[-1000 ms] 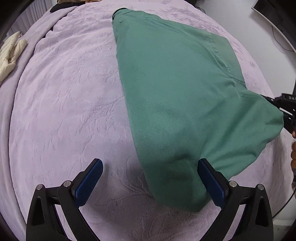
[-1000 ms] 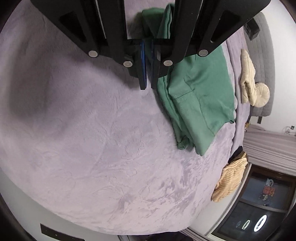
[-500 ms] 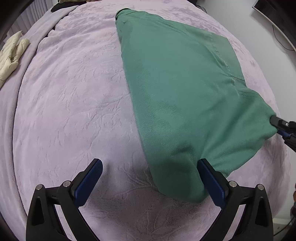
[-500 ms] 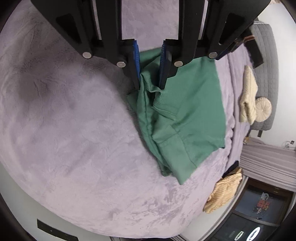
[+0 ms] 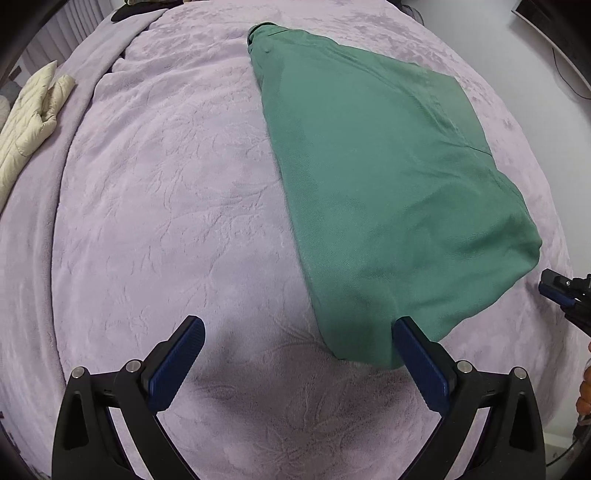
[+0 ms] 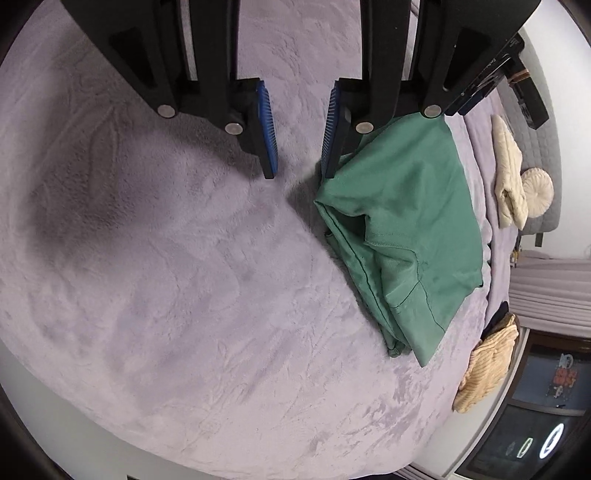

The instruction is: Fold small clothes

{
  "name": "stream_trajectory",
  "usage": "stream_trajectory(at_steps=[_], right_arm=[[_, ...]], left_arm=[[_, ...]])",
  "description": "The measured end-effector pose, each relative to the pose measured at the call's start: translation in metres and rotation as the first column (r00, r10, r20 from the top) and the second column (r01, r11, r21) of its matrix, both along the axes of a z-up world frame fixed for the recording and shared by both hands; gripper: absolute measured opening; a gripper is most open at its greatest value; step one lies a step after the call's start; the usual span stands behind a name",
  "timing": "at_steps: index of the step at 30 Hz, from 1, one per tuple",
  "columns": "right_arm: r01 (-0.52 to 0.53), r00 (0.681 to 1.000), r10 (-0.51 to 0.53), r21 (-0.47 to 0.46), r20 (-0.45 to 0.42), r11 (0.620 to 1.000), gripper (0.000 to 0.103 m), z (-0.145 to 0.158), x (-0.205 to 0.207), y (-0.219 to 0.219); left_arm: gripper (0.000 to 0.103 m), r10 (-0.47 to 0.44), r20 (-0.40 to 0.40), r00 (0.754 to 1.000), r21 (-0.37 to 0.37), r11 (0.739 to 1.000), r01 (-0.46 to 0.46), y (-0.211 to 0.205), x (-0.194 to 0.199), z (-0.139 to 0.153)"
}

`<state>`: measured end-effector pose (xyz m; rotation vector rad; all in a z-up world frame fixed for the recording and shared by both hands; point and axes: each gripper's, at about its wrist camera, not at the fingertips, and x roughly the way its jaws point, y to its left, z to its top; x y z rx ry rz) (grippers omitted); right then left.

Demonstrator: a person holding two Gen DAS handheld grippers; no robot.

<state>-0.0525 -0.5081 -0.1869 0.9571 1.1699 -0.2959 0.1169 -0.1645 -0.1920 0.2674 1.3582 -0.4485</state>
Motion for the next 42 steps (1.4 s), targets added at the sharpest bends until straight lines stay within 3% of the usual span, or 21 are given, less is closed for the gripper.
stream_trajectory(at_steps=[2,14,16,20,31,42], right_arm=[[0.0,1.0,0.0,-0.011,0.0,1.0,0.055,0.008,-0.005,0.003],[-0.064,0.998,0.064,0.016,0.017,0.998,0.061,0.025,0.004,0.037],[-0.079,0.997,0.079,0.021,0.02,0.997,0.068,0.025,0.009,0.04],[-0.111,0.993,0.11,0.034,0.037,0.993,0.07,0.025,0.019,0.041],[-0.248,0.967,0.243,0.057,0.082,0.967,0.075,0.029,0.056,0.017],[-0.364,0.928,0.357,0.047,0.105,0.93,0.083,0.03,0.095,-0.021]], left_arm=[[0.103,-0.003,0.001,1.0,0.008,1.0,0.003,0.004,-0.002,0.005],[0.103,0.014,-0.003,1.0,0.02,1.0,-0.014,0.004,-0.004,0.02],[0.103,0.016,-0.003,1.0,0.027,1.0,-0.016,0.004,-0.004,0.021],[0.103,0.029,-0.002,1.0,0.04,0.999,-0.029,0.0,-0.001,0.023],[0.103,0.119,0.012,0.993,0.067,0.991,-0.12,-0.025,0.0,0.027],[0.103,0.271,0.036,0.962,0.067,0.96,-0.272,-0.04,0.01,0.032]])
